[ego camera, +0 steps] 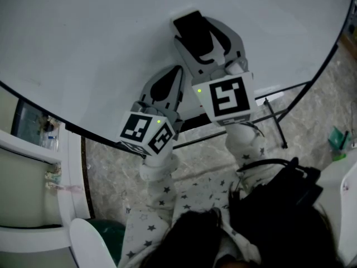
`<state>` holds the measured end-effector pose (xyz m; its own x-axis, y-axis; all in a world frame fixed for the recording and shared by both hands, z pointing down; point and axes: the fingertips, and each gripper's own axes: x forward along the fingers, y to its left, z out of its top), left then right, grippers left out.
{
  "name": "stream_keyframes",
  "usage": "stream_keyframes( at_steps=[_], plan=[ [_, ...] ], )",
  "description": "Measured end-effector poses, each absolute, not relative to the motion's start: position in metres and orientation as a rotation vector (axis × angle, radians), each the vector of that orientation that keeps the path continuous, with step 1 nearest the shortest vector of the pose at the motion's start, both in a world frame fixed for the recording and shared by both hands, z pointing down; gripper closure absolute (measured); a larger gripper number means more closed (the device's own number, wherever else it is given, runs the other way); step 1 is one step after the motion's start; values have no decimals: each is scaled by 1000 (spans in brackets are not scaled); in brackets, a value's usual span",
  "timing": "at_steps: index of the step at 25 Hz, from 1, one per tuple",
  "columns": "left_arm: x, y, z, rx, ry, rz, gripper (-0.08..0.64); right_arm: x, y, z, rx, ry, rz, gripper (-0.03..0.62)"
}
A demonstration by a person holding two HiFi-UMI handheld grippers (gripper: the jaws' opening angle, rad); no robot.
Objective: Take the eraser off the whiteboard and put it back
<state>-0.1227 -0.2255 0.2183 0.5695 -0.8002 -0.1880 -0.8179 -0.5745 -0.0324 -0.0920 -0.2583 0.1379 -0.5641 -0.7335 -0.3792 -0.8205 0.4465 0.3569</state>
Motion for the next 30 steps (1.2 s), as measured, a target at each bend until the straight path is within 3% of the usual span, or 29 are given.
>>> stream_keyframes(
  at_steps=[11,16,18,30],
  plan=[
    [-122,-226,223,-2688,1390,229,560,-89,-262,143,-1422,2496,834,334],
    [-121,-228,227,-2702,1390,224,558,-90,-265,144,-1362,2503,757,331],
    [-120,-228,228,-2708,1387,225,558,-93,-265,144,-1333,2515,732,287],
    [-152,-237,229,-2718,1451,278,558,-101,-260,169,-1218,2651,605,290]
  ],
)
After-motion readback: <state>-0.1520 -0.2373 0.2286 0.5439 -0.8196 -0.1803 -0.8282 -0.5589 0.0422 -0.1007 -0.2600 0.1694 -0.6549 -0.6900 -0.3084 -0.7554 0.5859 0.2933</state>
